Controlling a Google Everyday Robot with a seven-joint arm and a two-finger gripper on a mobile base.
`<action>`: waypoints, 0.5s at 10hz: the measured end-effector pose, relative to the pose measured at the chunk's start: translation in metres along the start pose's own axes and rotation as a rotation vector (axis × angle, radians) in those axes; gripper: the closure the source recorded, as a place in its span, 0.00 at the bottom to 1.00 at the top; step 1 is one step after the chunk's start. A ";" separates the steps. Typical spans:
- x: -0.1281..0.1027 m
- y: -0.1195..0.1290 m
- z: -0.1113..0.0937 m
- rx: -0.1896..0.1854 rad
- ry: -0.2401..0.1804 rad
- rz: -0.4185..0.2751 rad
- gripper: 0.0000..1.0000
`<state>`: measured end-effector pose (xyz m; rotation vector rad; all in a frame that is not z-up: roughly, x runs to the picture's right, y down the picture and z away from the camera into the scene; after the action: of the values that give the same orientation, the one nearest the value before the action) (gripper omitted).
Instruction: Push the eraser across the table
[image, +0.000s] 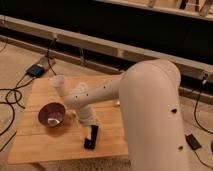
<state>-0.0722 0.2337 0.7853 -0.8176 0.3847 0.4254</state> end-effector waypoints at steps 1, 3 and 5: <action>-0.002 -0.001 0.000 -0.001 -0.005 -0.005 0.35; -0.011 -0.002 0.001 -0.007 -0.029 -0.033 0.35; -0.018 -0.003 0.004 -0.015 -0.047 -0.053 0.35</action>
<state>-0.0854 0.2307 0.7986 -0.8290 0.3163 0.3980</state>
